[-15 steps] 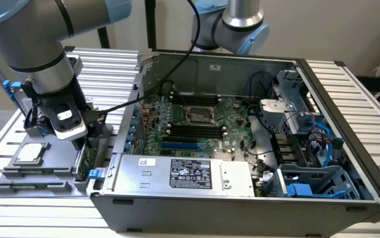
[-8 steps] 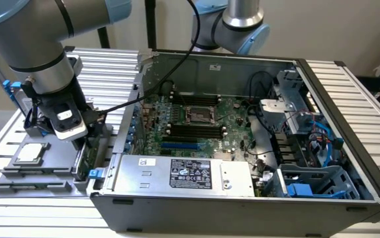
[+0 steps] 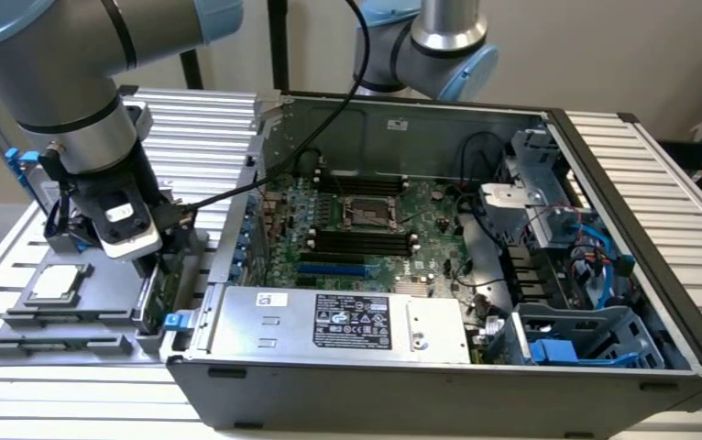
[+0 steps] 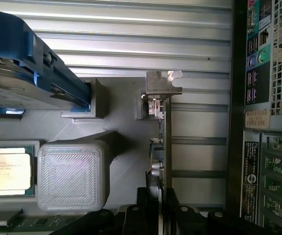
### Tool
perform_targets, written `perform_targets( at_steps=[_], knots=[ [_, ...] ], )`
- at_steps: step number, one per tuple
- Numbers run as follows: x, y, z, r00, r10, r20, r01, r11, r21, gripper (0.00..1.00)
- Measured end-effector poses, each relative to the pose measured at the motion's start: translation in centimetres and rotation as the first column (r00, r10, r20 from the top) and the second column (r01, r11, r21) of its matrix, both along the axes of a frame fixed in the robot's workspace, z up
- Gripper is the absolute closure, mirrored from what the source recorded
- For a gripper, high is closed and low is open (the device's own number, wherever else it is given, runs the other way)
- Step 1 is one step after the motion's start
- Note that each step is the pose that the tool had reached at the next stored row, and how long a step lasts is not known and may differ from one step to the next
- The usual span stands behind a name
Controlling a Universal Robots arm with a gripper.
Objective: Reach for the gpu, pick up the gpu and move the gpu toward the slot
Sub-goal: 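Pick up the gpu and move the gpu toward the slot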
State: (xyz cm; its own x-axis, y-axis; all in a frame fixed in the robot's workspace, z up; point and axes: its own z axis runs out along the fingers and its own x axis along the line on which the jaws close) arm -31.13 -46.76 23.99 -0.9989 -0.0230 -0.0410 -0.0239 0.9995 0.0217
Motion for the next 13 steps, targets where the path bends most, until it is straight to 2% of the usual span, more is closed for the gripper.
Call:
perform_targets(
  at_steps=[7, 9, 11, 13],
  knots=[
    [0.00, 0.00, 0.02, 1.0000, 0.000, -0.0004, 0.000, 1.0000, -0.0003, 0.74],
    [0.00, -0.01, 0.02, 1.0000, 0.001, -0.0023, -0.001, 1.0000, -0.0003, 0.74],
    [0.03, -0.01, 0.02, 1.0000, 0.002, -0.0072, -0.002, 1.0000, -0.0002, 0.74],
    [0.05, 0.00, 0.03, 0.9999, 0.004, -0.0153, -0.004, 1.0000, -0.0002, 0.74]
  ],
)
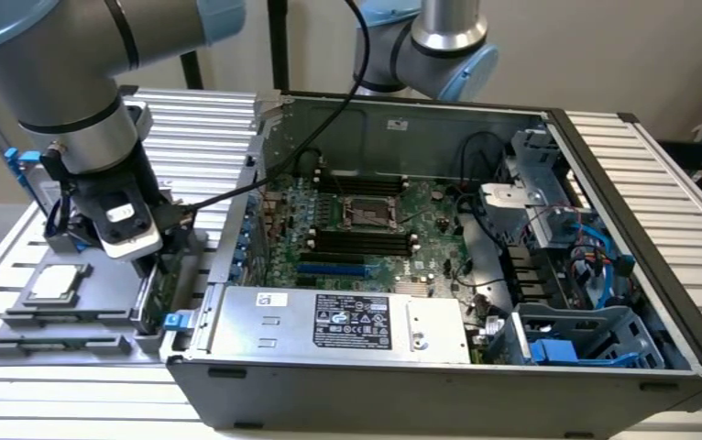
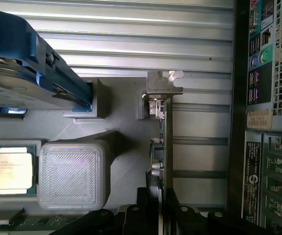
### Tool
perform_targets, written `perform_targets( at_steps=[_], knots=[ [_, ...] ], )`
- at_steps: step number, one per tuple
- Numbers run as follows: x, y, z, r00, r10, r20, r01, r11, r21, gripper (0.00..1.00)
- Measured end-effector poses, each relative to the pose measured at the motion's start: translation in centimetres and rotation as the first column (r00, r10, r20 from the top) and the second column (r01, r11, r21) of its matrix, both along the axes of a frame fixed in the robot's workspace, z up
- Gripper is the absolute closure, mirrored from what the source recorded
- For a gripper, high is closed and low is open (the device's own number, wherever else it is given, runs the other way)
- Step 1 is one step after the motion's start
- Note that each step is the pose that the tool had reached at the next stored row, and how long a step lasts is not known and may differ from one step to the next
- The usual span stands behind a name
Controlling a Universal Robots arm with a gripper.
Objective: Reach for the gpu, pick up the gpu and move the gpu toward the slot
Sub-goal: 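Pick up the gpu and move the gpu toward the slot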
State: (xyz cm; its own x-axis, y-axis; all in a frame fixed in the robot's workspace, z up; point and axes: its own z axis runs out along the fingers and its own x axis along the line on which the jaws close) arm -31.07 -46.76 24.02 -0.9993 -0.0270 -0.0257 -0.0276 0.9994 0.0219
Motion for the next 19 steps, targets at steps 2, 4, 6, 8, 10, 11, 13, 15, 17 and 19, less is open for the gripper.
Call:
perform_targets(
  at_steps=[2, 4, 6, 8, 10, 11, 13, 15, 17, 19],
  knots=[
    [0.1, 0.00, 0.01, 1.0000, 0.002, -0.0092, -0.002, 1.0000, 0.0000, 0.74],
    [0.1, 0.00, 0.06, 0.9999, 0.003, -0.0160, -0.003, 1.0000, 0.0000, 0.74],
    [0.2, 0.00, 0.21, 0.9998, 0.003, -0.0191, -0.003, 1.0000, 0.0000, 0.74],
    [0.2, 0.00, 0.43, 0.9998, 0.003, -0.0204, -0.003, 1.0000, 0.0000, 0.74],
    [0.3, 0.00, 0.74, 0.9998, 0.003, -0.0208, -0.003, 1.0000, 0.0000, 0.74],
    [0.3, 0.00, 0.95, 0.9998, 0.003, -0.0209, -0.003, 1.0000, 0.0000, 0.74],
    [0.3, 0.00, 1.50, 0.9998, 0.003, -0.0212, -0.003, 1.0000, 0.0001, 0.74],
    [0.3, 0.00, 2.18, 0.9998, 0.003, -0.0218, -0.003, 1.0000, 0.0001, 0.74],
    [0.4, 0.00, 2.98, 0.9997, 0.003, -0.0226, -0.003, 1.0000, 0.0001, 0.74],
    [0.4, 0.00, 3.86, 0.9997, 0.003, -0.0232, -0.003, 1.0000, 0.0001, 0.74]
  ],
)
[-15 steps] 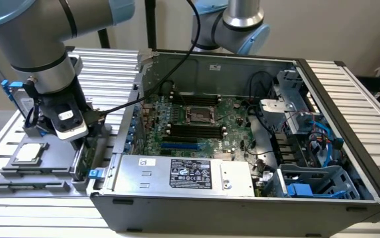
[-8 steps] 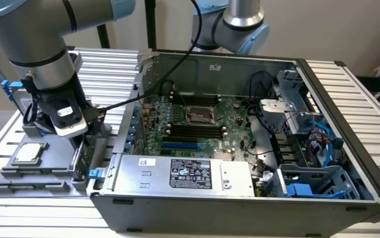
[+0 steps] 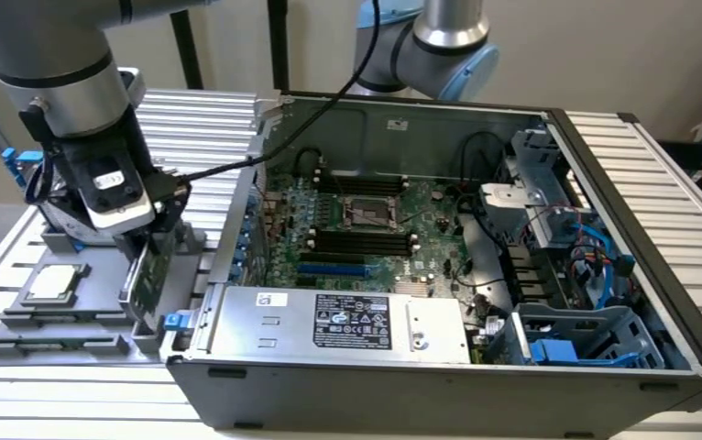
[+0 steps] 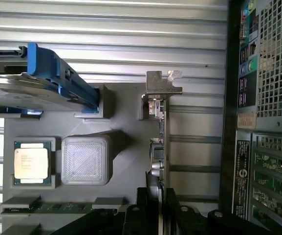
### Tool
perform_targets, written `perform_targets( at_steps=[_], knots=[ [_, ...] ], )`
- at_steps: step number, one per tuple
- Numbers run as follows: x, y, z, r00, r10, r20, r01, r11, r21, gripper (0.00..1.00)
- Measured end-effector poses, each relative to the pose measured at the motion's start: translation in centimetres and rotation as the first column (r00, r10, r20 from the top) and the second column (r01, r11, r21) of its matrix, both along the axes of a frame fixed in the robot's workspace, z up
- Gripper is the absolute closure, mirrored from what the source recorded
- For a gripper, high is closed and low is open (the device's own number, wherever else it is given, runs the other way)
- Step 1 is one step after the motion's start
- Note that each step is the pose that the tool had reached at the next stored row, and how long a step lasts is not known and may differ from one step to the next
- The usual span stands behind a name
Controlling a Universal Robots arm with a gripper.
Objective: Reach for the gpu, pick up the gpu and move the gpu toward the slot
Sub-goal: 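Pick up the gpu and move the gpu toward the slot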
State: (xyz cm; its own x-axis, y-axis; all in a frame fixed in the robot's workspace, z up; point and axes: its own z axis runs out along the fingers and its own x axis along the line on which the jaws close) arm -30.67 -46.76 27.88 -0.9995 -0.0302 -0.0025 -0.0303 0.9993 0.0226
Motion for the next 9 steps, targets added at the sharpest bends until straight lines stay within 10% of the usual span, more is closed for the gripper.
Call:
perform_targets(
  at_steps=[9],
  knots=[
    [0.5, 0.00, 4.11, 1.0000, 0.000, -0.0026, 0.000, 1.0000, 0.0001, 0.74]
  ],
)
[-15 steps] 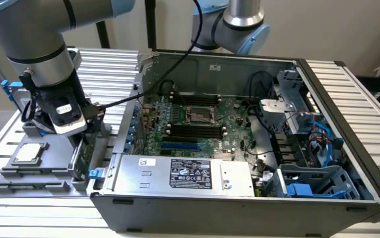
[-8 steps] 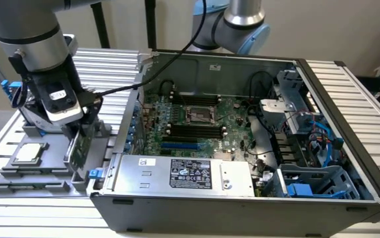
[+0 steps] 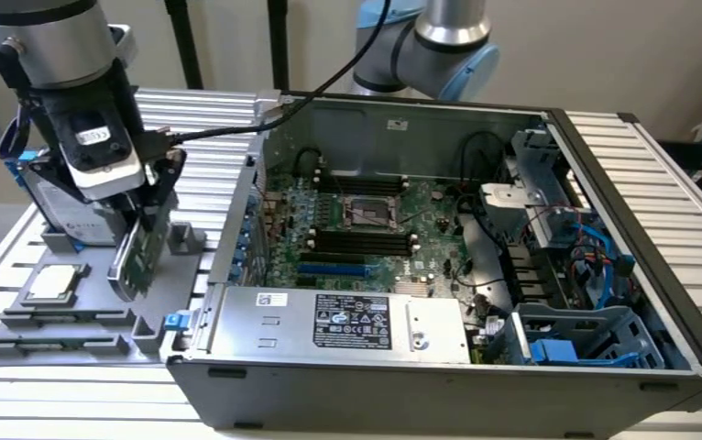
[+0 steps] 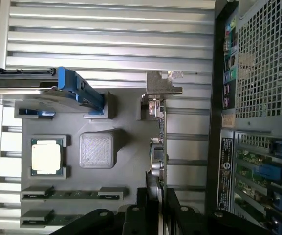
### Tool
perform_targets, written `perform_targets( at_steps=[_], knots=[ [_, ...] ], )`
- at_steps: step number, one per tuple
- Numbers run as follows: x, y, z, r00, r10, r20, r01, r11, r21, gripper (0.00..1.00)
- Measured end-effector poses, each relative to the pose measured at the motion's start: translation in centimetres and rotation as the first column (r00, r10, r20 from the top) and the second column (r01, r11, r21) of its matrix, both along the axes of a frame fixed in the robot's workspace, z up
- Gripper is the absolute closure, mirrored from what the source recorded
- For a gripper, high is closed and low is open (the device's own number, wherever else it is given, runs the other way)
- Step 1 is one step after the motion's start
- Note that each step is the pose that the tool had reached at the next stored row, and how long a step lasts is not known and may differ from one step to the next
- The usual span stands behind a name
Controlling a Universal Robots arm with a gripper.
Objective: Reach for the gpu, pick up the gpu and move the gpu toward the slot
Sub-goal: 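Pick up the gpu and move the gpu toward the slot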
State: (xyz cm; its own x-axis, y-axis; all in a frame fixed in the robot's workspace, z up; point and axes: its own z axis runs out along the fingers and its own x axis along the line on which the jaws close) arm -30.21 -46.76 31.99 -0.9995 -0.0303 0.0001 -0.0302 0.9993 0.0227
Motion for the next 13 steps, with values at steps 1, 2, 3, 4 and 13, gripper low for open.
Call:
perform_targets(
  at_steps=[1, 2, 3, 4, 13],
  knots=[
    [0.1, 0.00, 0.47, 1.0000, 0.000, -0.0004, 0.000, 1.0000, -0.0002, 0.74],
    [0.2, 0.00, 0.91, 1.0000, 0.000, -0.0003, 0.000, 1.0000, -0.0001, 0.74],
    [0.3, 0.00, 1.36, 1.0000, 0.000, -0.0004, 0.000, 1.0000, -0.0001, 0.74],
    [0.4, 0.00, 1.83, 1.0000, 0.000, -0.0005, 0.000, 1.0000, -0.0001, 0.74],
    [2.7, 0.00, 5.92, 1.0000, 0.000, -0.0015, 0.000, 1.0000, 0.0005, 0.74]
  ],
)
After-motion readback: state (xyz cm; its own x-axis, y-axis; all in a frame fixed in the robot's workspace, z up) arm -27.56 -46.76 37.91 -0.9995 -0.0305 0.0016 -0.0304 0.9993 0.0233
